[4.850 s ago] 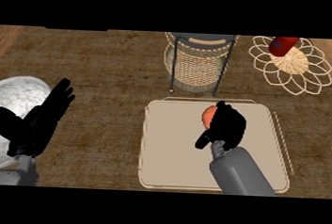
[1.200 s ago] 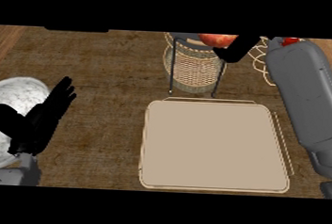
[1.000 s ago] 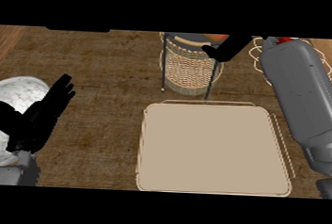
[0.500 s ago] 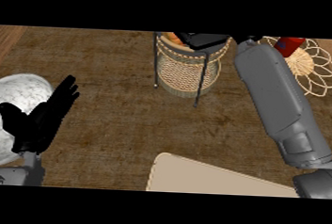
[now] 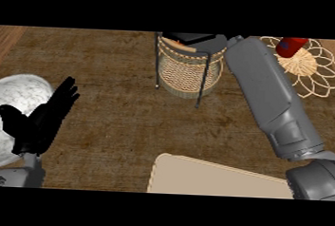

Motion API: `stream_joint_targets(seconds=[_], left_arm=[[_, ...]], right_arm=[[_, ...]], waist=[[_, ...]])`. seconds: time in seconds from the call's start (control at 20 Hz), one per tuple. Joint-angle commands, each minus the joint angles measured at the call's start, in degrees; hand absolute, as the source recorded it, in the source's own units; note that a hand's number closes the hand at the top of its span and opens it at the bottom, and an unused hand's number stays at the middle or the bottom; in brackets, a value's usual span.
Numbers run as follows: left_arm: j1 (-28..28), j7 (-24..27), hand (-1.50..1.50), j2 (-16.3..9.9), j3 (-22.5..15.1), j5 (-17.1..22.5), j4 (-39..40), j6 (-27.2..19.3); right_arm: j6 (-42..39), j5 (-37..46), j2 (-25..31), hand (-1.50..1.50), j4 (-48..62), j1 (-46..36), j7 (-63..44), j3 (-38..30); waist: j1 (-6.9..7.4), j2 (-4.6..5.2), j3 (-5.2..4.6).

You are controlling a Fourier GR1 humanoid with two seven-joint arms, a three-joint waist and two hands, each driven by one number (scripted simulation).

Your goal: Pick the squash from the tray and place it in the tiered basket

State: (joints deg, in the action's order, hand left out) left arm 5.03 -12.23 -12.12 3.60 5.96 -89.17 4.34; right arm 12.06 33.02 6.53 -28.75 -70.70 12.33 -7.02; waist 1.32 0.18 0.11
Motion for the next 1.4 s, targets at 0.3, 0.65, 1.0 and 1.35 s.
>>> stream_joint_targets(seconds=[0.3, 0.65, 1.0, 1.35], left_arm=[[0.5, 0.0, 0.0, 0.3, -0.1, -1.3, -0.3, -0.7], [-2.9, 0.7, 0.0, 0.1, 0.3, 0.7, -1.9, 1.8], [2.5, -2.1, 0.0, 0.7, -0.7, -1.9, -0.8, -0.8], [1.8, -1.0, 0.0, 0.2, 1.0, 0.0, -0.1, 0.9]], right_arm=[[-4.9, -14.6, 0.9, -1.5, 1.7, -1.9, 1.1, -13.2], [-4.4, -22.0, 6.9, -1.5, 2.5, -4.6, -0.1, -21.3], [-9.0, -24.8, 22.0, -1.5, 6.8, -1.0, 1.6, -26.7], [-15.3, -27.0, 31.7, -1.5, 10.8, 2.0, 4.8, -29.4]], waist=[[-0.06, 0.23, -0.07], [0.35, 0.24, -0.1], [0.27, 0.95, -0.03], [1.07, 1.18, 0.0]])
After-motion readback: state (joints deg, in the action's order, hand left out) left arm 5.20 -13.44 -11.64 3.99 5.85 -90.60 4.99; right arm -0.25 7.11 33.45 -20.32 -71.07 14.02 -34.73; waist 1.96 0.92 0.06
